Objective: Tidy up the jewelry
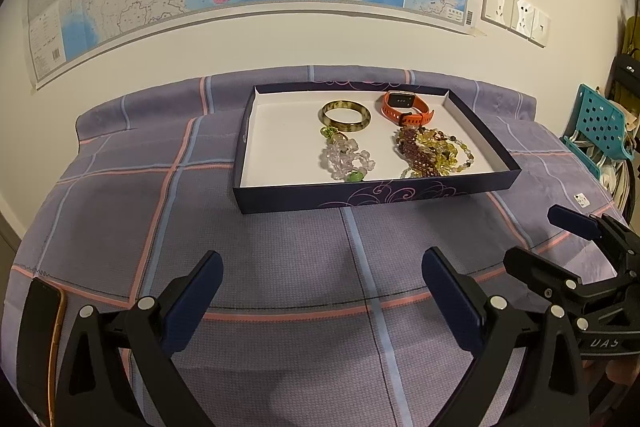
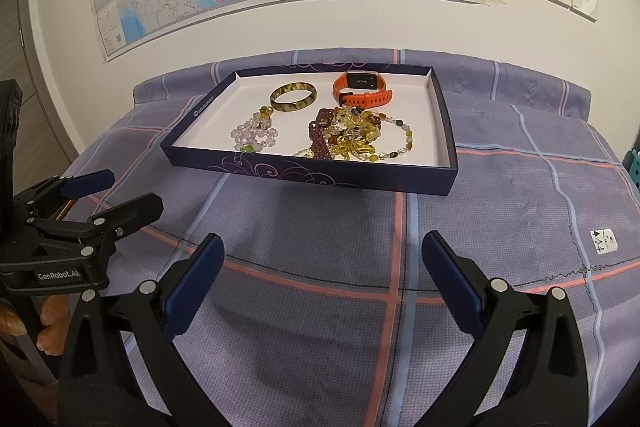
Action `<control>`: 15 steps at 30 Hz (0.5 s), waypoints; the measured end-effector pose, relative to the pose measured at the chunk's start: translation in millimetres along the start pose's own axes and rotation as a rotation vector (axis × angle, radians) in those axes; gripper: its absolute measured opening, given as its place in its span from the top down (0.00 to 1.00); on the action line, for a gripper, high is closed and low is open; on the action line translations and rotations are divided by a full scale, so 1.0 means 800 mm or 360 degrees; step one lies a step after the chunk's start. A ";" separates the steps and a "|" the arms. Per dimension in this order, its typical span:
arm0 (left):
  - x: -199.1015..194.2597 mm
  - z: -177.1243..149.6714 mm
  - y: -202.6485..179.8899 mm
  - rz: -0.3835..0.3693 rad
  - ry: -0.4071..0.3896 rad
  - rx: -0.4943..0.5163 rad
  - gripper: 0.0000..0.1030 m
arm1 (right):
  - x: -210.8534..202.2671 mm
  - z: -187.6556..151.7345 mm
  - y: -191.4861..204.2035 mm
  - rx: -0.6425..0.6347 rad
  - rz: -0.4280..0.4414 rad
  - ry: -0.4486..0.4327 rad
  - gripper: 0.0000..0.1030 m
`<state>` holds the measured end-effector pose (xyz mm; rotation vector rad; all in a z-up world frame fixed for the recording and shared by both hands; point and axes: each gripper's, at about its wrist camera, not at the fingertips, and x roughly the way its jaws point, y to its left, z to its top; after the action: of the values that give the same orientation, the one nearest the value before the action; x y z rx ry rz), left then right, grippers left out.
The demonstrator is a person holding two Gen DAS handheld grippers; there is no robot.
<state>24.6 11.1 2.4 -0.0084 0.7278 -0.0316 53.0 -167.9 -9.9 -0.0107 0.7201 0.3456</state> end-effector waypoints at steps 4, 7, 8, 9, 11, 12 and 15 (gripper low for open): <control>0.001 0.000 0.000 -0.0003 0.0004 0.0001 0.07 | 0.000 0.000 -0.001 0.0002 0.0001 0.0001 0.05; 0.001 0.001 0.000 -0.0003 0.0005 0.0002 0.07 | 0.000 0.001 -0.002 0.0003 0.0002 0.0002 0.05; 0.001 0.001 -0.001 -0.0003 0.0005 0.0001 0.07 | 0.000 0.001 -0.002 0.0002 0.0005 0.0002 0.05; 0.001 0.001 0.000 -0.0002 0.0005 0.0000 0.07 | 0.000 0.001 -0.002 0.0001 0.0008 0.0004 0.05; 0.001 0.001 0.000 -0.0003 0.0005 0.0002 0.07 | -0.001 0.001 -0.002 0.0002 0.0007 -0.0001 0.05; 0.001 0.000 0.000 -0.0002 0.0004 0.0004 0.07 | 0.000 0.001 -0.002 0.0001 0.0007 0.0003 0.05; 0.001 0.001 0.000 -0.0006 0.0008 -0.0004 0.07 | 0.000 0.001 -0.001 -0.0001 0.0007 0.0008 0.05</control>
<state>26.0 11.3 2.5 -0.0120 0.7330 -0.0346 53.9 -168.8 -9.8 -0.0108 0.7252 0.3502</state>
